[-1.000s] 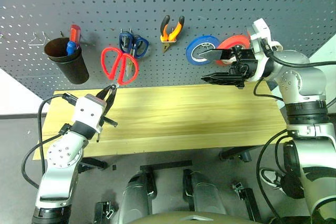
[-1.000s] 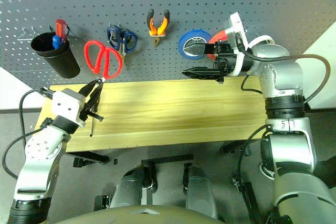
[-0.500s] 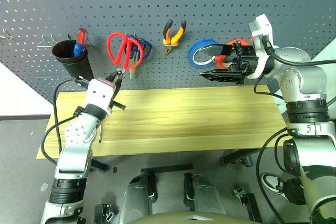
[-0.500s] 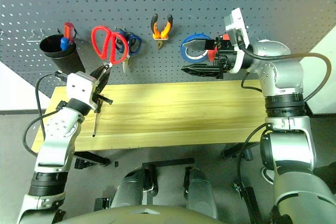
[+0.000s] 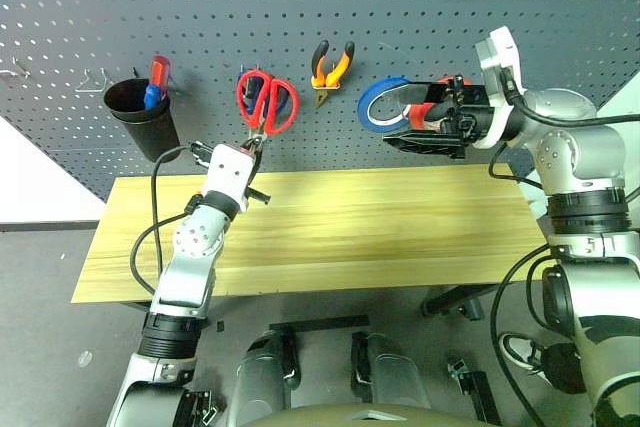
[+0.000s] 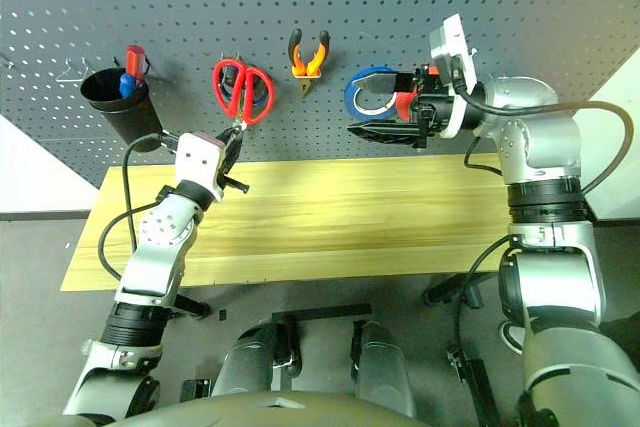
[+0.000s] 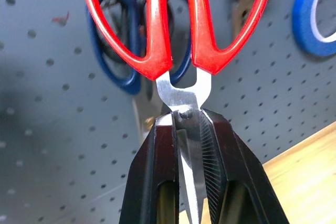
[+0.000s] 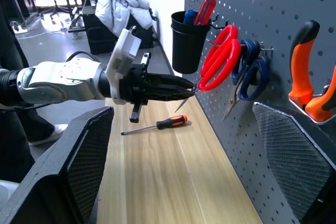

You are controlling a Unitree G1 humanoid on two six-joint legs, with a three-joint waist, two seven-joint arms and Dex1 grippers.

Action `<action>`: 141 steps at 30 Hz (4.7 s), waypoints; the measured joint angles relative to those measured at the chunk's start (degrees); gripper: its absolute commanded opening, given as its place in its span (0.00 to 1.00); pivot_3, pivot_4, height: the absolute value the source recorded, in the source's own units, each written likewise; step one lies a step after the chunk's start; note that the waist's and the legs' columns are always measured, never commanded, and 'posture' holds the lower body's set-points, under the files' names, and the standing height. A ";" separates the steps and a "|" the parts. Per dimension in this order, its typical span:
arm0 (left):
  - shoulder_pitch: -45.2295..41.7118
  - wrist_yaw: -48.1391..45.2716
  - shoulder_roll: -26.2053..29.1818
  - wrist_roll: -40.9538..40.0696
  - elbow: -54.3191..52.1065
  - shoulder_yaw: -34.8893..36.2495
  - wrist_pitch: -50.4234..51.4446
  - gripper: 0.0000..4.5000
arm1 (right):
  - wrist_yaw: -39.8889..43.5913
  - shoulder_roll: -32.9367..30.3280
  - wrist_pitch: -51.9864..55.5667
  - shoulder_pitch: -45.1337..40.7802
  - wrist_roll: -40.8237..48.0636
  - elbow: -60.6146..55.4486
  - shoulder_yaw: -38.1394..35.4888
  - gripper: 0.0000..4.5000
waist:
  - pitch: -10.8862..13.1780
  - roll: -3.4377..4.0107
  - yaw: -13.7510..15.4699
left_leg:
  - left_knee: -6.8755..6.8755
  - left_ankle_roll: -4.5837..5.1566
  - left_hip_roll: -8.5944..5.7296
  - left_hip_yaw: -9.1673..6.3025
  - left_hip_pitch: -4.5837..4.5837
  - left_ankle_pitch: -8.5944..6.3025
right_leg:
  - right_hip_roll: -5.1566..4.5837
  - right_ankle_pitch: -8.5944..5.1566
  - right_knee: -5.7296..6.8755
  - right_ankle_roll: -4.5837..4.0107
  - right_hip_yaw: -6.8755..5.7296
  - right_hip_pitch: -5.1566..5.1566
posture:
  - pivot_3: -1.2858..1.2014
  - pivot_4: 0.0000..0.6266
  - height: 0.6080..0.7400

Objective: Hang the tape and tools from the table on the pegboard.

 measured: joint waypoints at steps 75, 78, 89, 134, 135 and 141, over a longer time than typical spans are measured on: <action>-15.13 3.19 8.99 -15.45 19.22 15.15 47.07 0.99 | -12.12 10.26 5.76 2.11 -13.56 -0.29 14.27 1.00 | 6.26 -0.47 2.85 | -0.11 0.36 -0.01 -0.05 0.39 -0.22 | -0.48 -0.47 0.26 -0.43 0.37 -0.02 | 0.52 0.64 0.92; -16.86 3.19 9.14 -15.00 22.20 14.70 45.85 0.99 | -12.25 8.64 5.86 4.24 -14.17 -3.05 14.29 1.00 | 7.64 -0.48 2.79 | -0.10 0.36 -0.05 -0.02 0.35 -0.20 | -0.54 -0.48 0.26 -0.40 0.38 -0.04 | 0.51 0.68 0.92; -22.54 5.40 9.28 -13.93 34.67 15.12 40.73 0.99 | -14.20 6.27 9.36 6.73 -14.34 -8.20 13.96 1.00 | 10.67 -0.56 1.93 | -0.08 0.46 -0.07 0.01 0.33 -0.10 | -0.68 -0.48 0.40 -0.37 0.37 -0.12 | 0.50 0.71 0.92; 8.72 -2.53 14.34 -23.41 -27.04 17.93 60.16 0.20 | -6.93 2.49 10.57 3.42 -6.20 -5.78 7.49 1.00 | 7.85 -1.28 -0.01 | -0.53 -0.06 -0.24 0.09 -0.82 0.20 | -0.57 -0.12 -0.01 0.12 0.21 -1.11 | 0.54 0.24 0.92; 9.79 -2.51 15.18 -22.33 -28.84 17.68 57.29 0.20 | -6.60 2.29 10.59 3.10 -5.75 -5.39 7.04 1.00 | 7.46 -1.26 -0.04 | -0.53 -0.05 -0.24 0.13 -0.82 0.20 | -0.56 -0.08 -0.04 0.13 0.22 -1.11 | 0.54 0.23 0.92; 16.99 -1.85 9.64 -21.87 -38.24 21.85 44.04 0.20 | -3.68 1.15 11.82 1.05 -1.41 -5.42 3.04 1.00 | 4.76 -1.25 0.03 | -1.05 -0.04 -0.23 0.30 -0.71 0.20 | -0.40 0.28 -0.84 0.05 0.31 -1.00 | 0.55 0.20 0.92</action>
